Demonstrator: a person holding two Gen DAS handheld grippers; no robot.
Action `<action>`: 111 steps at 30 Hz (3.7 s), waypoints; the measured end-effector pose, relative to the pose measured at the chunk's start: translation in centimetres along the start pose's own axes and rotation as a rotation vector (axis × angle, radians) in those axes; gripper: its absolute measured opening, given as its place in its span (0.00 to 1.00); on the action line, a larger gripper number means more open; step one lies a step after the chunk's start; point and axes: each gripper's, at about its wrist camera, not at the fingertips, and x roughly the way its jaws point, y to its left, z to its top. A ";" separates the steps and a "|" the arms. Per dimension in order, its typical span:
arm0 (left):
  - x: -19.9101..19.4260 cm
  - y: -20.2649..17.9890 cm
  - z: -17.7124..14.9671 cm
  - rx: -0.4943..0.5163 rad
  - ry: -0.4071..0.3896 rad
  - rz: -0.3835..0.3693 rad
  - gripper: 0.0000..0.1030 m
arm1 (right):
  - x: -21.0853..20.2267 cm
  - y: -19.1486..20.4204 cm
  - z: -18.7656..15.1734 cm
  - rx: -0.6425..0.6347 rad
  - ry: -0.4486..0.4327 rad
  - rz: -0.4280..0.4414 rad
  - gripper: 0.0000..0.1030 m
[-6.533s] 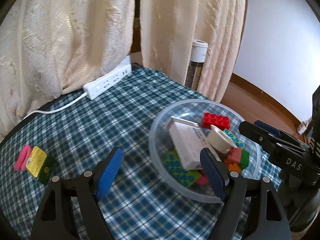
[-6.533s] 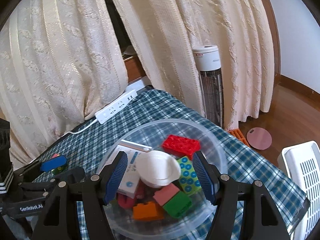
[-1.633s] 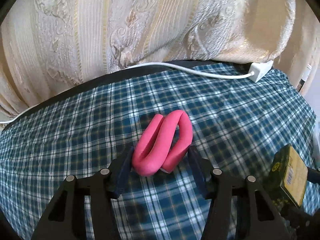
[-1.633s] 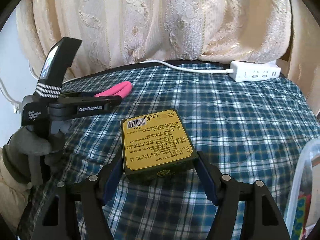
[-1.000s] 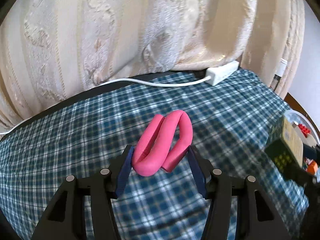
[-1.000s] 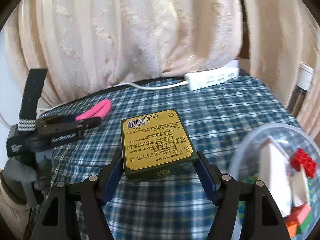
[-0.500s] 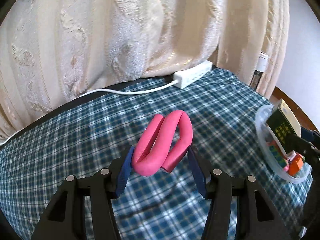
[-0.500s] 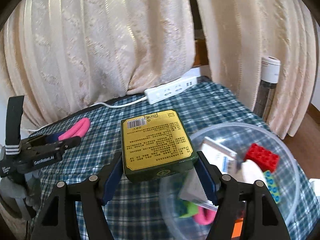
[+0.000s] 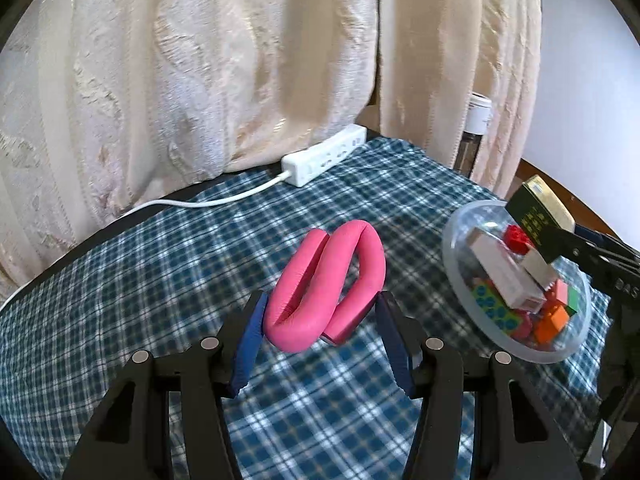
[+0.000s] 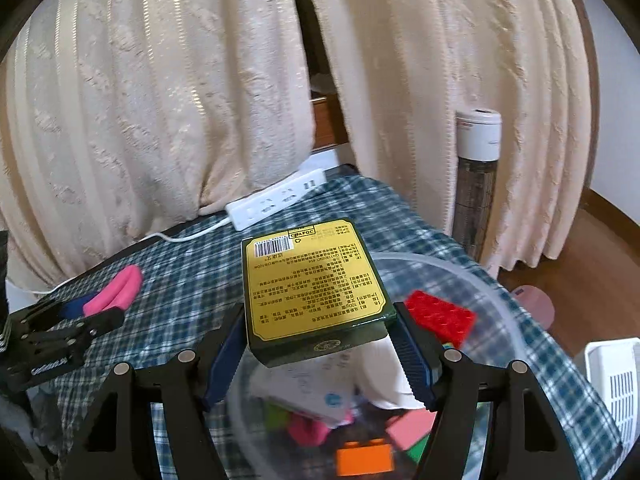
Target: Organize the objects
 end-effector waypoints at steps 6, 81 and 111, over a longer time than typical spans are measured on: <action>-0.2 -1.3 0.2 0.017 0.000 -0.018 0.55 | 0.2 -1.7 0.0 0.025 0.002 -0.026 0.71; 1.8 -13.1 0.7 0.112 0.054 -0.158 0.72 | -4.4 -8.4 -3.8 0.180 -0.009 -0.054 0.90; -4.5 -8.6 -1.8 0.025 -0.075 -0.024 0.87 | -9.0 -2.1 -5.6 0.078 -0.050 -0.177 1.00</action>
